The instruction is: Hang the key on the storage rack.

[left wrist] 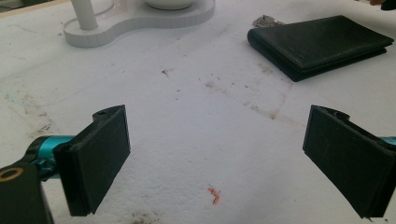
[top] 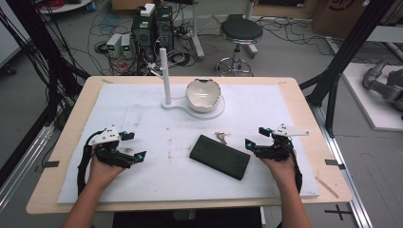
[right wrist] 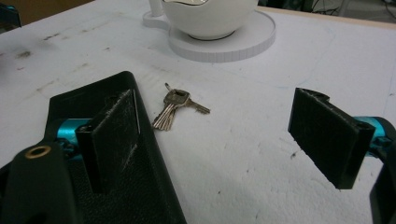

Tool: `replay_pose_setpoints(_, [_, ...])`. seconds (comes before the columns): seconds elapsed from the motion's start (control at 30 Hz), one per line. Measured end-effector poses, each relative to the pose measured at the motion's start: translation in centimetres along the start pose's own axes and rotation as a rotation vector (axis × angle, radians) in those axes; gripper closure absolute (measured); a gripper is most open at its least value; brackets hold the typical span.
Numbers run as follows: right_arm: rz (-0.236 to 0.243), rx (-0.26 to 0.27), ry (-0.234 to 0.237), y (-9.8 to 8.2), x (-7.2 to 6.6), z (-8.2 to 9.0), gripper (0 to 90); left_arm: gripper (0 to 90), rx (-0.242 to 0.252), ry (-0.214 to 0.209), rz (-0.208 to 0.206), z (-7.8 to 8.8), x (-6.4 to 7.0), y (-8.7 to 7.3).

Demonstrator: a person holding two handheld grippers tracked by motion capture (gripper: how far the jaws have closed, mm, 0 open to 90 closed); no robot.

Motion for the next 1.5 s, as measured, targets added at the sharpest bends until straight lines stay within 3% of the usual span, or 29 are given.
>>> replay_pose_setpoints(0.07, [0.003, -0.005, 0.000, 0.2, -0.2, -0.2, 16.5, 7.4, -0.004, 0.002, -0.006, 0.0, 0.1, 0.0])
replay_pose_setpoints(0.17, [0.037, -0.058, 0.017, 0.7, -0.8, -0.9, 16.6, 7.4, -0.027, 0.010, -0.009, 0.1, 0.2, -0.1])
replay_pose_setpoints(0.43, [0.136, -0.129, 0.050, 2.7, -1.7, -3.0, 20.2, 7.4, -0.018, 0.014, -0.009, 0.1, 0.1, -0.1])
replay_pose_setpoints(0.5, [0.137, -0.138, 0.057, 2.9, -1.9, -3.4, 20.2, 7.4, -0.019, 0.022, -0.010, 0.2, 0.0, -0.1])
replay_pose_setpoints(0.53, [0.150, -0.147, 0.076, 3.5, -2.2, -4.2, 25.1, 7.4, -0.019, 0.026, -0.009, 0.2, 0.0, -0.1])
replay_pose_setpoints(0.83, [0.195, -0.215, 0.156, 5.4, -3.7, -7.3, 30.5, 7.4, -0.022, 0.026, -0.011, 0.2, 0.0, -0.1])
replay_pose_setpoints(1.17, [0.229, -0.298, 0.140, 4.9, -5.0, -9.7, 47.5, 7.4, -0.014, 0.027, -0.013, 0.2, 0.0, 0.0])
replay_pose_setpoints(1.5, [0.271, -0.334, 0.127, 4.5, -6.2, -11.0, 63.7, 7.4, -0.018, 0.026, -0.015, 0.3, 0.0, 0.0])
Point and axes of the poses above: each handheld gripper's, and its own axes: z roughly backward along the jaws, y roughly out of its top, x roughly to its right, the point moved 2 cm from there along -z, roughly forward along the jaws, and after that the axes turned 15 degrees about -y, right-handed, at the moved point
